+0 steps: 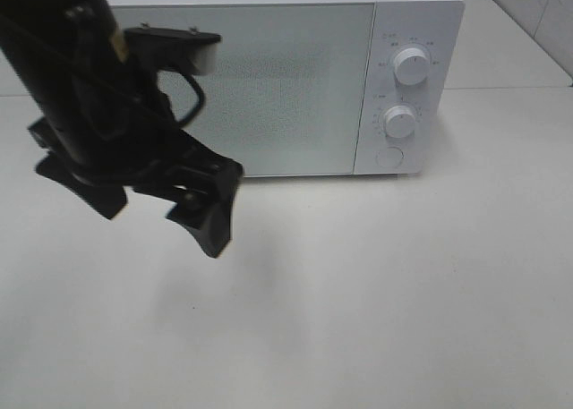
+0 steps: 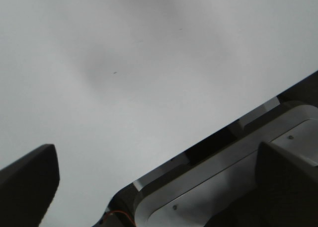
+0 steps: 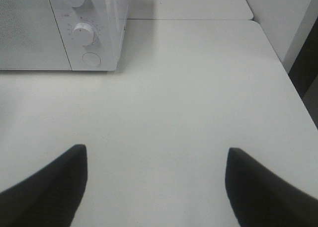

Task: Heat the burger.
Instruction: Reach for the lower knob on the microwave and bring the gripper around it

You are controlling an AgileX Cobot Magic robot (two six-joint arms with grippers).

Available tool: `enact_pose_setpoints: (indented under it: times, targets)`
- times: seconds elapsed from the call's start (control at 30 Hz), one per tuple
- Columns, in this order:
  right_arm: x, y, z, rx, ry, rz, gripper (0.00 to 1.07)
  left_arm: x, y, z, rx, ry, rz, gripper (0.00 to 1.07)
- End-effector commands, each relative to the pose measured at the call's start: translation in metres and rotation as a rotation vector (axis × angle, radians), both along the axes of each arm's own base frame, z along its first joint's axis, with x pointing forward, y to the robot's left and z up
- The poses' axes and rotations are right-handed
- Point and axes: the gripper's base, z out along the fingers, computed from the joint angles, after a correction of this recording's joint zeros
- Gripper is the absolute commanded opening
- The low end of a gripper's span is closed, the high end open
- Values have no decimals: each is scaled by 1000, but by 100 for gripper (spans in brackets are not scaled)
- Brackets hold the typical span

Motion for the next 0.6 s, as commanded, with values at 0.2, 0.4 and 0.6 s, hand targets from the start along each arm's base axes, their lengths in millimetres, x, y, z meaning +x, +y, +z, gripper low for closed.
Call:
enact_pose_setpoints:
  times: [0.2, 0.4, 0.6]
  targets:
    - [-4, 0, 1, -4, -46, 4, 76, -3, 81, 64, 37, -115, 192, 100]
    - [-4, 0, 1, -4, -46, 4, 76, -35, 151, 106, -37, -250, 401, 100]
    - [-4, 0, 1, -4, -46, 4, 76, -96, 188, 94, -46, -324, 489, 100]
